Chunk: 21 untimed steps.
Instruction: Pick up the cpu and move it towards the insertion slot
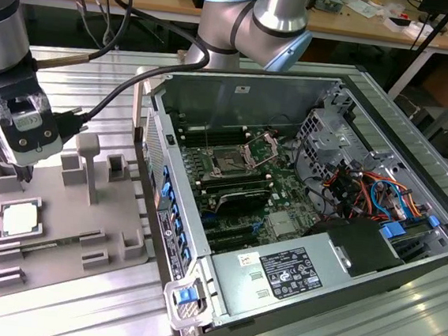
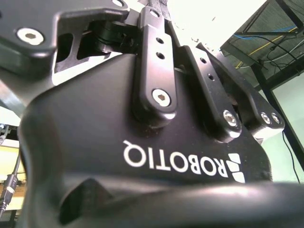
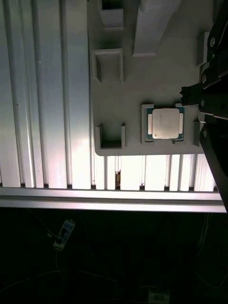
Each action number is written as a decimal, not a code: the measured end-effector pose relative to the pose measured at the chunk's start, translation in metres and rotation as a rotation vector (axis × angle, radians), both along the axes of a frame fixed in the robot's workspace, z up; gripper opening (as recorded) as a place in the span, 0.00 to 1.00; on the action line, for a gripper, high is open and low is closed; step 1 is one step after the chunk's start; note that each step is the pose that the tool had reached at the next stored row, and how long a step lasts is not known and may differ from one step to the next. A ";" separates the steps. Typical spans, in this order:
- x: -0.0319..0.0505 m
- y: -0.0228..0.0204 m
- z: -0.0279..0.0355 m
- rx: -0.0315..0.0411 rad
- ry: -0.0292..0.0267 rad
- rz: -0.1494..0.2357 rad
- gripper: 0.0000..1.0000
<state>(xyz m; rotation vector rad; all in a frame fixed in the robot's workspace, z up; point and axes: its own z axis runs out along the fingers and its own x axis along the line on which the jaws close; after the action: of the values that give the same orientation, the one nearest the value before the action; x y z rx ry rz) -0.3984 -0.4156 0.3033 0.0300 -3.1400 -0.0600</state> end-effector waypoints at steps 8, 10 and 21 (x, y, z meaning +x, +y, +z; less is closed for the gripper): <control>0.0000 0.0000 -0.0016 0.0000 0.0000 0.000 0.11; 0.0000 0.0000 -0.0022 0.0000 0.0000 0.000 0.11; 0.0000 0.0000 -0.0042 0.0000 0.0000 0.000 0.11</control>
<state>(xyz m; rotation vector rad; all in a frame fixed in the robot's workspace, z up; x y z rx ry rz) -0.3984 -0.4156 0.2991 0.0300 -3.1400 -0.0600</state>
